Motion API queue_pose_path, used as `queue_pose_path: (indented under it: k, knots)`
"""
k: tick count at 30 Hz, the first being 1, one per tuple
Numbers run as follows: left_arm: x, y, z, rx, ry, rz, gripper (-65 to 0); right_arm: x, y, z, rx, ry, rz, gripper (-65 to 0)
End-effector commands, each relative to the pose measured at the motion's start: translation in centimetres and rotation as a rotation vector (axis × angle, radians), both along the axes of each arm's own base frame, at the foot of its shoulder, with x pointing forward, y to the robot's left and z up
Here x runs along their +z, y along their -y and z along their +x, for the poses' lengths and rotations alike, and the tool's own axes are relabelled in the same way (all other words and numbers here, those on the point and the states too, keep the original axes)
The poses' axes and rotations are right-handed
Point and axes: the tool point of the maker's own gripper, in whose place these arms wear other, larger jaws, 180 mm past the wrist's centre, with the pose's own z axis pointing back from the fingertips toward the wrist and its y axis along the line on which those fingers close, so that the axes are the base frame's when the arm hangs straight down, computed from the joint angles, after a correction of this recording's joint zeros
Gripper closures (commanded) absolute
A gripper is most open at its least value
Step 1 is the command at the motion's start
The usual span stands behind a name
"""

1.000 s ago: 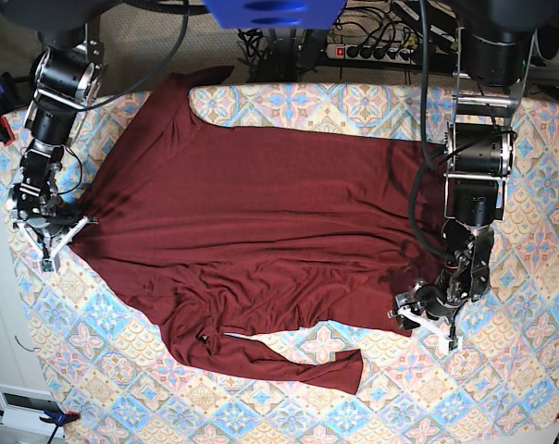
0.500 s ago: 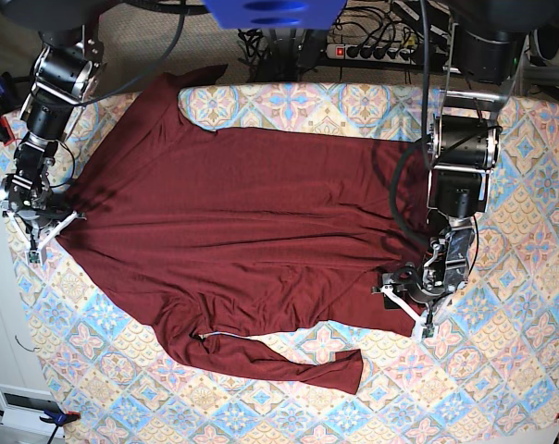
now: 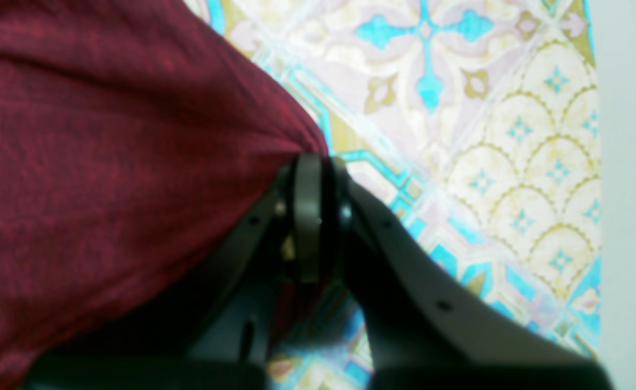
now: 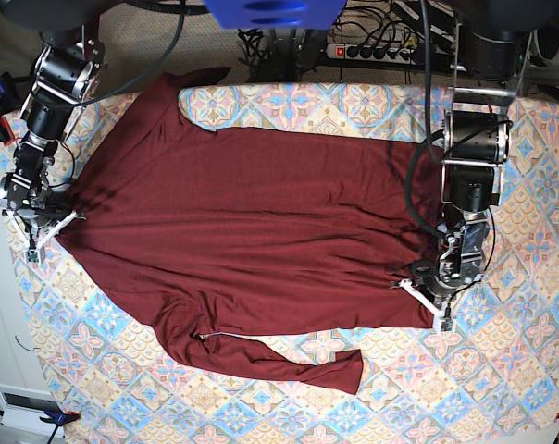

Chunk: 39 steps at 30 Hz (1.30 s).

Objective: Layout the t-shirt on the table in an organized manner, then fold the t-shirt properly
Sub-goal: 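Hold both shirt sides and stretch them apart to flatten the body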

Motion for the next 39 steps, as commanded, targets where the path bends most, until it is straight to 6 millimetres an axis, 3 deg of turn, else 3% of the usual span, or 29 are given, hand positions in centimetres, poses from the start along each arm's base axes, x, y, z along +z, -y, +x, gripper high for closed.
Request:
queue_pose_path:
  k: [1,5,7,10,18,21,26,29,31,34,37,39]
  knots:
    - [2.9,-2.4,1.9,0.048,0.078,0.035,0.0,2.3,1.6,1.1,-0.011,0.050,-0.044,-1.0]
    - [4.2,-7.2,1.7,0.188,0.133,0.089,-4.8,2.0,1.4,0.6,-0.006,0.039,-0.047,-1.0]
    - [3.4,-9.2,0.7,0.246,0.120,0.088,-7.7,2.1,1.4,0.7,-0.001,0.042,-0.054,-1.0]
    - [3.7,-9.9,1.1,0.267,0.152,0.091,-11.5,2.2,1.4,0.6,-0.001,0.031,-0.057,-1.0]
    - [3.2,-8.6,1.3,0.234,0.140,0.097,-25.6,1.9,1.4,0.3,-0.003,0.011,-0.056,-2.3]
    - [3.1,-8.2,1.4,0.241,0.136,0.073,-26.2,1.9,1.5,-0.2,-0.009,-0.028,-0.062,-11.0]
    - [2.9,-7.4,1.2,0.297,0.117,-0.057,-26.4,5.9,1.8,1.3,0.010,0.041,-0.141,-28.3]
    - [3.6,-6.9,0.8,0.281,0.111,-0.108,-26.3,7.4,1.8,0.8,0.032,0.069,-0.195,-30.7]
    - [4.5,-5.5,0.8,0.248,0.124,-0.151,-26.3,8.8,1.5,0.8,0.051,0.098,-0.234,-30.4]
    - [6.1,-4.9,0.1,0.209,0.157,-0.182,-26.3,10.6,-1.0,2.4,0.149,0.137,-0.289,-30.3]
    - [6.5,-3.5,-0.6,0.182,0.158,-0.233,-26.3,9.6,-5.0,3.9,0.288,0.111,-0.308,-30.3]
    - [6.4,-3.8,-1.4,0.206,0.149,-0.278,-26.3,10.6,-6.9,5.9,0.346,0.134,-0.321,-30.3]
